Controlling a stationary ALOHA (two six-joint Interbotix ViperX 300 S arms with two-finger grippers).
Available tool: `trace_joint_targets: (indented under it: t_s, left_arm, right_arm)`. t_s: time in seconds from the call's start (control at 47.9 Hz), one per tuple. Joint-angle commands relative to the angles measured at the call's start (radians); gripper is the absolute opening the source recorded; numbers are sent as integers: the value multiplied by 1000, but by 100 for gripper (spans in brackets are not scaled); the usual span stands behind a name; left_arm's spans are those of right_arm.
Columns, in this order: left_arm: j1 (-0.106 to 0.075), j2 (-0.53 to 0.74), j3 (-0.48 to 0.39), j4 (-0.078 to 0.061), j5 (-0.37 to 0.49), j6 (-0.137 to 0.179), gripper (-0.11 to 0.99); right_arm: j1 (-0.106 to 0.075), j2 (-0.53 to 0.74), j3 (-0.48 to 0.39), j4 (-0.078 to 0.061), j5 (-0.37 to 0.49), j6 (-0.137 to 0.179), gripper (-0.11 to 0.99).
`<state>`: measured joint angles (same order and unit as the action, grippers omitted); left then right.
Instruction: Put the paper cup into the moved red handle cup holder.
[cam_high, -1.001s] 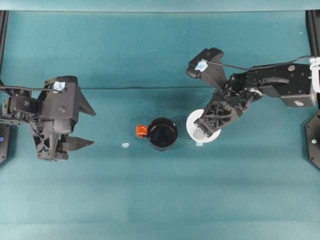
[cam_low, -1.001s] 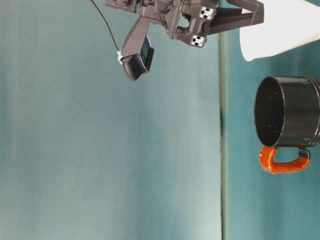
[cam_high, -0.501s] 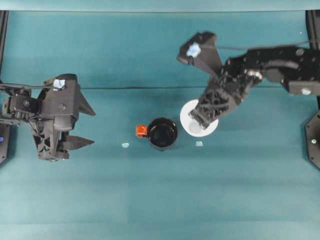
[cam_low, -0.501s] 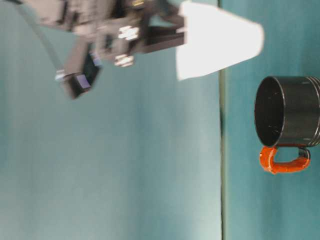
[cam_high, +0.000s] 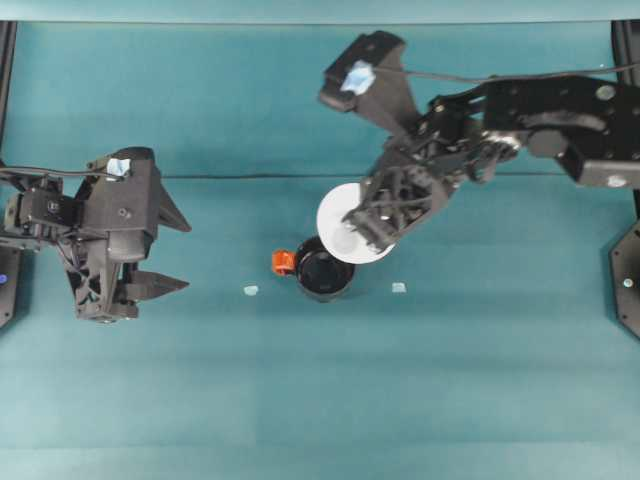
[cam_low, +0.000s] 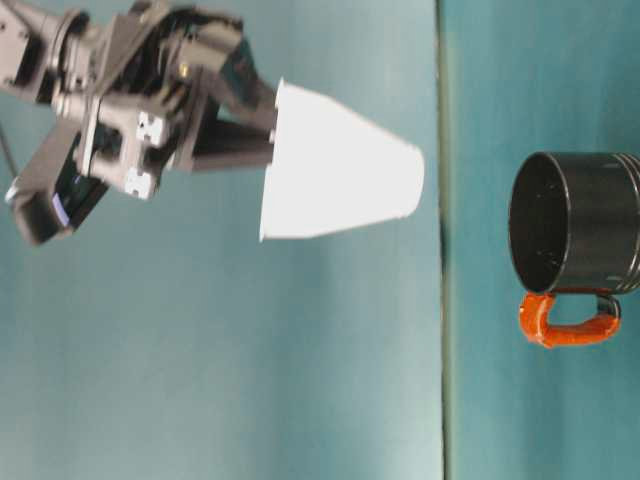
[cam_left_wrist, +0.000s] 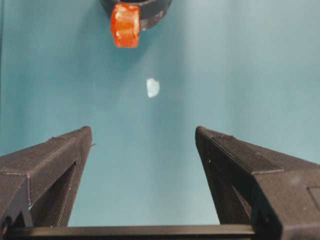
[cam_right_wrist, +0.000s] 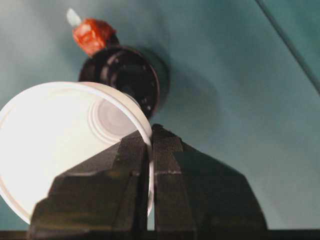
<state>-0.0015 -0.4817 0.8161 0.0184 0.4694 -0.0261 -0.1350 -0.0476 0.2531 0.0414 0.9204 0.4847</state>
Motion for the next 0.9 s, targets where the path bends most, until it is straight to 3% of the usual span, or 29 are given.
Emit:
trace_joint_targets:
  t_s: [0.0, 0.417, 0.876]
  left_arm:
    - [2, -9, -11, 3, -6, -2, 90]
    - [2, -6, -12, 3, -6, -5, 90]
    - [2, -3, -17, 3, -6, -6, 90]
  right_arm:
    - [14, 5, -37, -15, -9, -5, -10]
    - [38, 121, -80, -18, -18, -20, -10]
    - [51, 209, -38, -18, -89, -20, -10]
